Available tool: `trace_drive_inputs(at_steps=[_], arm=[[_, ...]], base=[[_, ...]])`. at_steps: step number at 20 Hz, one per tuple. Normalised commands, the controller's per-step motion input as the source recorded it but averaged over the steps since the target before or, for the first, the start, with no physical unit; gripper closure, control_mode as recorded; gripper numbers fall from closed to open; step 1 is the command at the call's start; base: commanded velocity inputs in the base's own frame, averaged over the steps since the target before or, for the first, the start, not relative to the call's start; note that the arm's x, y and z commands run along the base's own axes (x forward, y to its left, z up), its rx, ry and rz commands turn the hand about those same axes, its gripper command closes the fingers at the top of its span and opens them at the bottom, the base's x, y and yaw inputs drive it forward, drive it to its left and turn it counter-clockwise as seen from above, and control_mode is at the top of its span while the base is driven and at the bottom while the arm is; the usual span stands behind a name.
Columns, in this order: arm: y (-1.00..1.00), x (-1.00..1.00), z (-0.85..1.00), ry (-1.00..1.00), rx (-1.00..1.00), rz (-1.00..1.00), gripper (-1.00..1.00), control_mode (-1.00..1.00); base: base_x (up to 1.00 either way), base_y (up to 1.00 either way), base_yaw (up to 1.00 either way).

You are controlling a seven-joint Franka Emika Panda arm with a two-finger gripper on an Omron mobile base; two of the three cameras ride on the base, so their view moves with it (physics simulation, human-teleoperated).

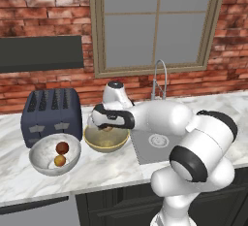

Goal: Pick the apples from the cabinet and place them in one bowl. Pick the tangerine from the sink and place it in the other bowl.

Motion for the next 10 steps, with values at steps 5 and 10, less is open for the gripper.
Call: trace_drive_inputs(at_steps=[5,10], arm=[[0.00,0.00,-0.49,0.00,0.00,0.02,1.00,-1.00],[0.01,0.00,-0.28,0.00,0.00,0.03,1.00,-1.00]], base=[[0.00,0.00,0.00],[0.00,0.00,0.00]])
